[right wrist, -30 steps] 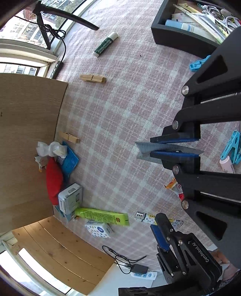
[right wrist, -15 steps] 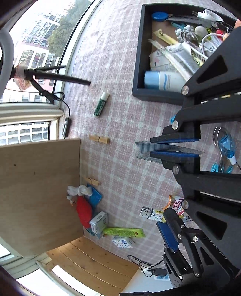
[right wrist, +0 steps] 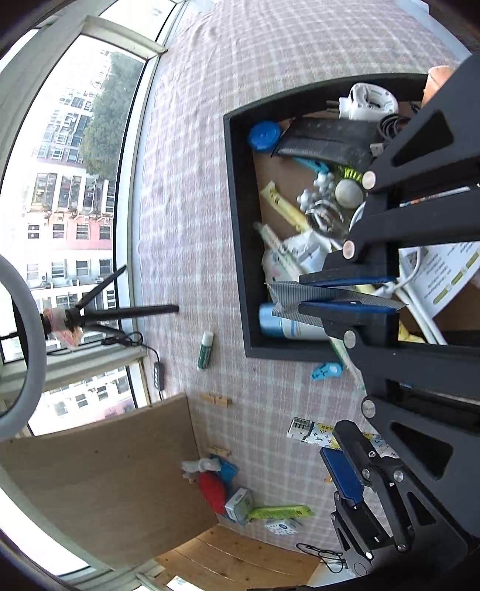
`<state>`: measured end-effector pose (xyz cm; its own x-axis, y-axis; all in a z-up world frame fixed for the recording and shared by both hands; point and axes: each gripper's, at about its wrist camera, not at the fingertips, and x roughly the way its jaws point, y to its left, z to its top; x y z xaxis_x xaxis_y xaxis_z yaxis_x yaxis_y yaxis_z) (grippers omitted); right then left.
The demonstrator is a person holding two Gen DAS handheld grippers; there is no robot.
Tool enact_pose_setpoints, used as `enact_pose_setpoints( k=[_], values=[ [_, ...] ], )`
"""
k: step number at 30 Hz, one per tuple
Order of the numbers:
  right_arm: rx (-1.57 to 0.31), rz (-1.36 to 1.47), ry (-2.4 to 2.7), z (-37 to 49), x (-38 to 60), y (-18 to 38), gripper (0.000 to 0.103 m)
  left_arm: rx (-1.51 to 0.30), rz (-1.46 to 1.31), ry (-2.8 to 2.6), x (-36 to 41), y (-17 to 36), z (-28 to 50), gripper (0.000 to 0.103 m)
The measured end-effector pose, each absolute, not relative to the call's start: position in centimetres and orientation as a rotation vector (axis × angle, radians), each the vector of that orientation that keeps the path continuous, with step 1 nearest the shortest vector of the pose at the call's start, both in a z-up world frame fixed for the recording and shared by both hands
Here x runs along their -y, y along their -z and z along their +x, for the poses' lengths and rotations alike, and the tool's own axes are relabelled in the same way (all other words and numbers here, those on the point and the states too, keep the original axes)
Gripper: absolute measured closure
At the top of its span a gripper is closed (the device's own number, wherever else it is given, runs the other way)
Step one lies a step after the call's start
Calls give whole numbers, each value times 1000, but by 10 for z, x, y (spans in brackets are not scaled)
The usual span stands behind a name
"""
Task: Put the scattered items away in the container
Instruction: 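Carry the sachet and lighter over the black tray and open both tools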
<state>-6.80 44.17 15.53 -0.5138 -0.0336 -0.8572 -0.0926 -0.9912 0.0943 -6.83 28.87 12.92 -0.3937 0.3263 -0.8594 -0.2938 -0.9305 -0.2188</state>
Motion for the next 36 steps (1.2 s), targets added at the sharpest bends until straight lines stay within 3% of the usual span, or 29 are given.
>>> enact_pose_setpoints(
  k=[20,21,22,23,24,36],
  values=[
    [-348,-1386,-2500,-3,-584,-171,94,-87,-1362,-2130,-430,-142,-38,81],
    [-345,-1378,-2499,-2,-586,-172,89,-103,-1363,-2112,-435,-143,-37,79],
    [-340,-1387,-2491,-2,-588,-172,80,-118,-1375,-2109,-439,-143,-36,60],
    [-343,-1402,-2481,-3,-590,-172,59,-119,-1384,-2115,-440,-143,-37,48],
    [-351,-1400,-2478,-2,-591,-172,49,-104,-1369,-2126,-439,-145,-36,40],
    [-354,-1437,-2531,-5,-563,-166,49,-117,-1394,-2227,-391,-139,-36,42]
  ],
)
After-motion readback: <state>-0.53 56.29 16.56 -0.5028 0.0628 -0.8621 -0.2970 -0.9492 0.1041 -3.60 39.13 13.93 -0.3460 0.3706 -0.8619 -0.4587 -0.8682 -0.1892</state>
